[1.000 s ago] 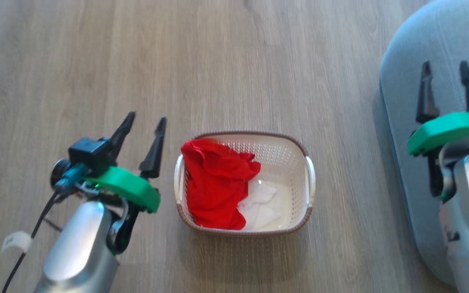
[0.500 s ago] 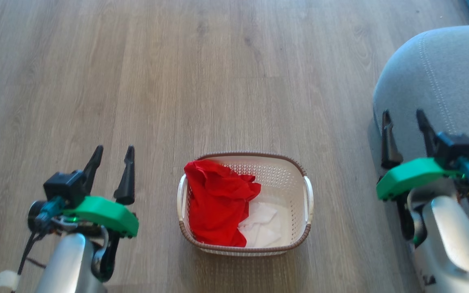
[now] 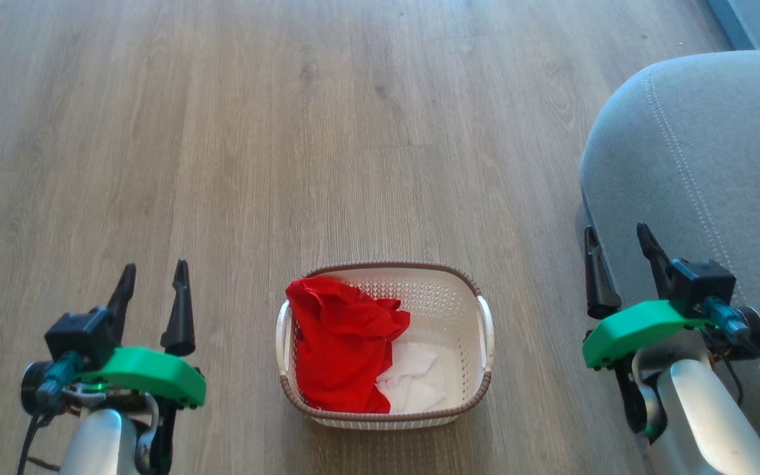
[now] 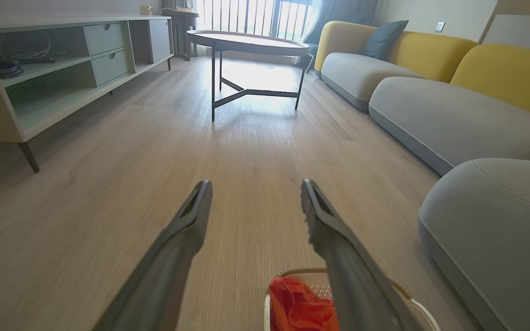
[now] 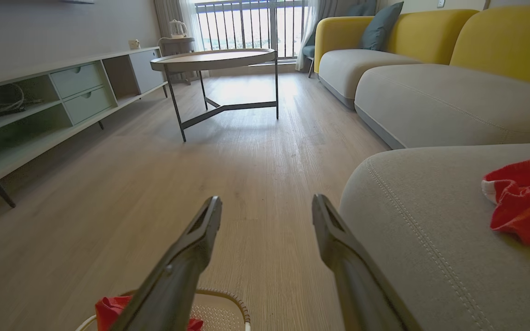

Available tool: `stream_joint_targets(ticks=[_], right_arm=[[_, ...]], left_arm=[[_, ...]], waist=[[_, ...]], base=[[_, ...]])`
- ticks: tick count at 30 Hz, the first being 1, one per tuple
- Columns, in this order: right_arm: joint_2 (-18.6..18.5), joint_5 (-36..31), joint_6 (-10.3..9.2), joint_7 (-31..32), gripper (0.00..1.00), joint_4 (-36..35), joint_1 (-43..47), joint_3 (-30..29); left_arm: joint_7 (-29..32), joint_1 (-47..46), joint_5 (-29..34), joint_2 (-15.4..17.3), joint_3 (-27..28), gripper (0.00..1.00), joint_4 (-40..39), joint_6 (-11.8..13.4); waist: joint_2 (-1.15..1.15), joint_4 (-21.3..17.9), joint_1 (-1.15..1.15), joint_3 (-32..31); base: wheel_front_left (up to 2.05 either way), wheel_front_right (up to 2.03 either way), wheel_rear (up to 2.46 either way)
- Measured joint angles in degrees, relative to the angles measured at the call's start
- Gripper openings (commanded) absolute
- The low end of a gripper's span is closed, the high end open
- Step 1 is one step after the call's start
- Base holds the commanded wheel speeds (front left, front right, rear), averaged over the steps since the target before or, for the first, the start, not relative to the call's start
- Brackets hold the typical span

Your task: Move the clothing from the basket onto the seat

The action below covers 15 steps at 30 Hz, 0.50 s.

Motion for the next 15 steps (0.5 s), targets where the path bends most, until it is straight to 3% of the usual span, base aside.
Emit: stream_joint_targets(ticks=[15], right_arm=[[0.8,-0.1,0.0,0.0,1.0,-2.3,1.1,1.1]], left_arm=[[0.0,1.8,0.9,-1.2,1.6,1.0,-1.6,0.0]], waist=[[0.0,-0.3,0.0,-0.1]], base=[[0.0,0.0,0.0]])
